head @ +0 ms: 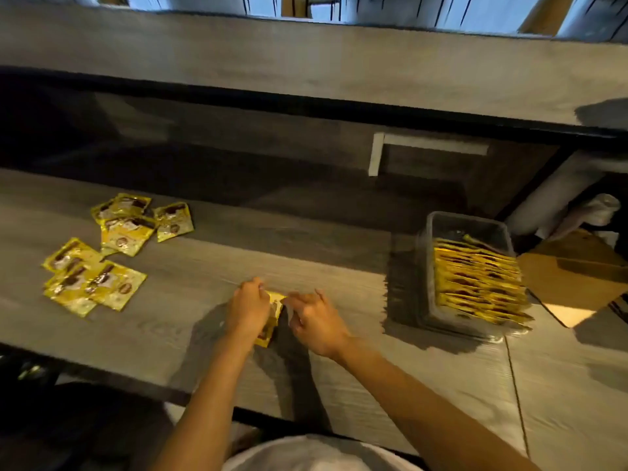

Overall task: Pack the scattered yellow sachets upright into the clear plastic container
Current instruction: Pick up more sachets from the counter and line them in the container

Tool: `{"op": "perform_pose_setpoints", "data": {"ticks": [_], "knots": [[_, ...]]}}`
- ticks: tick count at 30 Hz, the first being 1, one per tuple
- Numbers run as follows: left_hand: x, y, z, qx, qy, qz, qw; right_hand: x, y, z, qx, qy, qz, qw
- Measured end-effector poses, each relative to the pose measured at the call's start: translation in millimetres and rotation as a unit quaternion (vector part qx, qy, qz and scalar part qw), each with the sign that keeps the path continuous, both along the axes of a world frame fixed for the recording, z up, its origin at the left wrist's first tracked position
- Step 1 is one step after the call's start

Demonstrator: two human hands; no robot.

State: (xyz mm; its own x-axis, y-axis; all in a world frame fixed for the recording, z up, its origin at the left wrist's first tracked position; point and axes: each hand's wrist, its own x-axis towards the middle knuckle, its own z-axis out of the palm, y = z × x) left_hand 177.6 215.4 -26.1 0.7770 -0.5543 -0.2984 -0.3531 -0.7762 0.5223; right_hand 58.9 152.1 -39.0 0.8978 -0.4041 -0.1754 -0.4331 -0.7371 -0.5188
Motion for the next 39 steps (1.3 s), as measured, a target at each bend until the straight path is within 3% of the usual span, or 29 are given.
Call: {"op": "perform_pose_setpoints", "data": {"ticks": [7,15,19,23,28,35,39], "knots": [[63.8,67.0,-23.0,0.043,0.01,0.052,0.998,68.8,48.4,-29.1,0.004,0.108,0.055,0.993],[141.4,112.4,-21.4,0.058,-0.029,0.099,0.993,155.4,81.2,-29.7,0.002,0.106,0.069,0.992],[175.6,125.2,-25.7,0.118,-0.021,0.093,0.988,178.5,81.7,-26.2,-0.007,0.113,0.07,0.991],[176.4,123.2,-29.2,0.164,0.008,0.04,0.986,179.6,76.8,-24.5,-0.005,0.123,0.058,0.991],[143.3,97.2,-28.4,0.2,-0.032,-0.075,0.976,157.7,70.9,-29.0,0.017,0.104,-0.004,0.994],[97.5,65.3,-25.1,0.22,-0.075,-0.233,0.944,108.0,46.5,-29.1,0.008,0.098,-0.083,0.992],[96.8,54.2,-29.5,0.27,-0.1,-0.276,0.917,85.0,32.2,-23.8,-0.021,0.123,-0.135,0.983]]}}
